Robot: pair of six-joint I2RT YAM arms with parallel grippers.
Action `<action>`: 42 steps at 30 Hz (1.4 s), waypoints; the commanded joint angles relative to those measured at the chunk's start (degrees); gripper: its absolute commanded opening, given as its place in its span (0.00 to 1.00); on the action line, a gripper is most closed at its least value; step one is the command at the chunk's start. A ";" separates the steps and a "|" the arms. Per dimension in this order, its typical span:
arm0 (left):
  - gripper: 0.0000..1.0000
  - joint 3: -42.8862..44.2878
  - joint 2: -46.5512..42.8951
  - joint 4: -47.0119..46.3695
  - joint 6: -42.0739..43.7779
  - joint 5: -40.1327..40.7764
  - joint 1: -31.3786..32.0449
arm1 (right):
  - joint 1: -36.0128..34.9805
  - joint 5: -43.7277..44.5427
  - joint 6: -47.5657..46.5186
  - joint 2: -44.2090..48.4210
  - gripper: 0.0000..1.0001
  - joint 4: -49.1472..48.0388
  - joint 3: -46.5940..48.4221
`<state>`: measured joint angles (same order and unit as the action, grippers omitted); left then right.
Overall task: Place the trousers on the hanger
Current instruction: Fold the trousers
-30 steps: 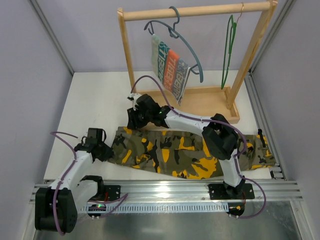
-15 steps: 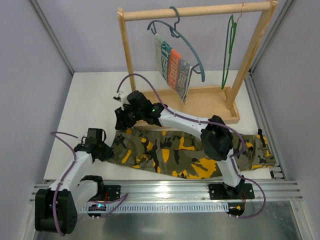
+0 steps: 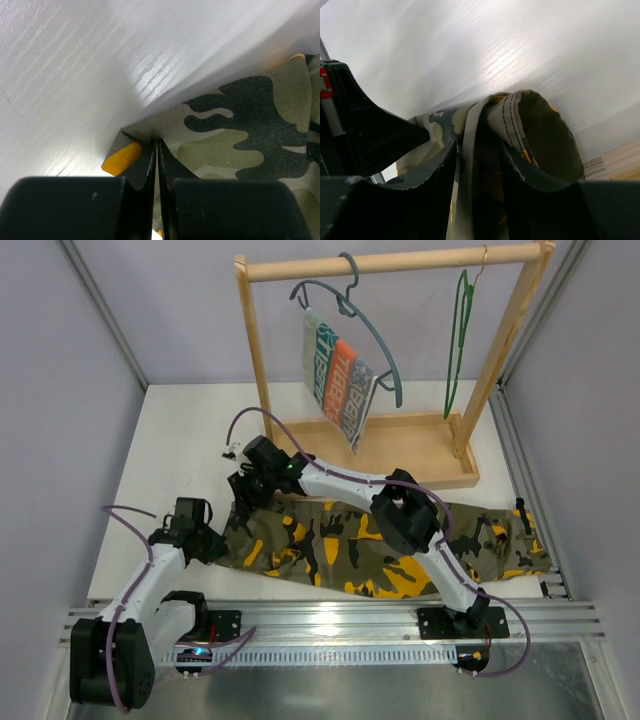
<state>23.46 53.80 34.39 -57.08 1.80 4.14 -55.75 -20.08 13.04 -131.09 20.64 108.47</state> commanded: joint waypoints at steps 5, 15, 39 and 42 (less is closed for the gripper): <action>0.01 -1.49 -0.19 -1.96 -1.10 -1.01 -0.10 | -0.06 0.13 -0.12 0.39 0.28 -1.39 2.98; 0.00 -2.11 -3.09 0.67 -3.21 1.10 -0.10 | 0.46 4.77 7.00 3.90 0.04 -10.08 -1.93; 0.00 -1.75 -2.12 5.07 -6.73 4.44 1.48 | 2.31 16.21 15.61 11.03 0.04 -18.80 -11.61; 0.00 -1.41 -2.30 5.95 -7.43 4.79 1.48 | 2.40 14.81 15.53 10.76 0.07 -17.75 -10.47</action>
<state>21.89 51.03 35.27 -63.72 4.40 5.30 -54.85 -8.12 28.21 -124.38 7.25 96.14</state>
